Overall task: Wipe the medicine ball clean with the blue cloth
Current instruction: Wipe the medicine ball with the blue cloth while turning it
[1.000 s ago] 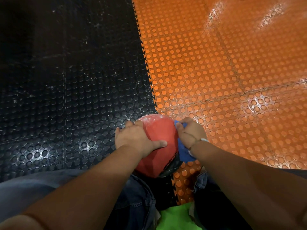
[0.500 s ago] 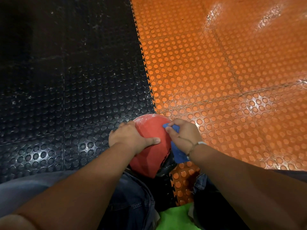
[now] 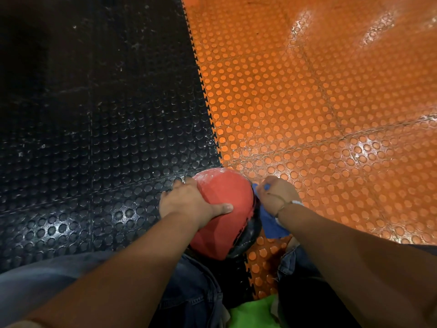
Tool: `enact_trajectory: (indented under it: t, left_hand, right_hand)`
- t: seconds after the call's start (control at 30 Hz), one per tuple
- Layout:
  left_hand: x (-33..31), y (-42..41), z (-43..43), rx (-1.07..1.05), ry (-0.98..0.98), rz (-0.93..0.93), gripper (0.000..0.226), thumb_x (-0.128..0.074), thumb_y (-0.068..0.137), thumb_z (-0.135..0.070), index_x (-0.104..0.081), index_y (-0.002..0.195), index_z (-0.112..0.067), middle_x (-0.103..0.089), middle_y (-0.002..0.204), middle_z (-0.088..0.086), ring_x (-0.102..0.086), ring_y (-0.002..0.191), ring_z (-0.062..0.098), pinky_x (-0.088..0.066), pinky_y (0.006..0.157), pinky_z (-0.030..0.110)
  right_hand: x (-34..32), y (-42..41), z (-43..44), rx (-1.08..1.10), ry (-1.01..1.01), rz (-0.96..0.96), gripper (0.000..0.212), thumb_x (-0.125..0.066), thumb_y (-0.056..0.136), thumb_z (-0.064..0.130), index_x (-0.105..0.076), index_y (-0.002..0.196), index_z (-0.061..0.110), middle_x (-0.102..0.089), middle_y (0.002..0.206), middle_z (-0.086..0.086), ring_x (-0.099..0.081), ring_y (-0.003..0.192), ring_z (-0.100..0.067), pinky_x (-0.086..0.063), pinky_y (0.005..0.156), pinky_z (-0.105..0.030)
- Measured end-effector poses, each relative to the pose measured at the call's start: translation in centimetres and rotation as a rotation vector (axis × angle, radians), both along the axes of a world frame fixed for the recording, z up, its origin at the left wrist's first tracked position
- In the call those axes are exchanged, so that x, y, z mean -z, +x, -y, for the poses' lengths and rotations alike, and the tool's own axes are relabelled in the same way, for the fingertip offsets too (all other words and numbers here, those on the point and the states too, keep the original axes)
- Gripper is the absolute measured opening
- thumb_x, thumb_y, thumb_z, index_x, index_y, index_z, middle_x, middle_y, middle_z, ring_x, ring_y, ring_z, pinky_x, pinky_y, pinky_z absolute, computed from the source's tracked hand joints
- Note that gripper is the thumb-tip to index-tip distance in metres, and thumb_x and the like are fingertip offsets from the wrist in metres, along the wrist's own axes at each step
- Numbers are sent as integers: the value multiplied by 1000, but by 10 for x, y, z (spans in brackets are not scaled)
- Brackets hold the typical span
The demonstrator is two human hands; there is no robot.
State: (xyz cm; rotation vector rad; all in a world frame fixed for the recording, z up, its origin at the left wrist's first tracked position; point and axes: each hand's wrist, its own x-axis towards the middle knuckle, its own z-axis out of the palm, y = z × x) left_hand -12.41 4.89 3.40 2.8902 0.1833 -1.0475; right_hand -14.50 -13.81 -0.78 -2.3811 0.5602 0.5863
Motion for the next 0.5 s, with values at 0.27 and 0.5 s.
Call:
enact_trajectory:
  t: [0.27, 0.5]
  left_hand:
    - [-2, -9, 8, 38, -2, 15, 115, -62, 49, -87, -35, 139, -20, -43, 137, 5, -45, 127, 24, -32, 110, 39]
    - [-2, -9, 7, 83, -32, 5, 111, -65, 48, -85, -36, 136, -23, -41, 138, 3, -43, 128, 23, -25, 113, 41]
  right_hand:
    - [-9, 14, -7, 100, 124, -58, 17, -55, 90, 29, -58, 75, 21, -63, 80, -5, -60, 75, -26, -50, 66, -29]
    - [-10, 18, -15, 82, 201, -13, 16, -60, 87, 26, -65, 75, 17, -63, 74, -5, -57, 68, -22, -44, 59, -22]
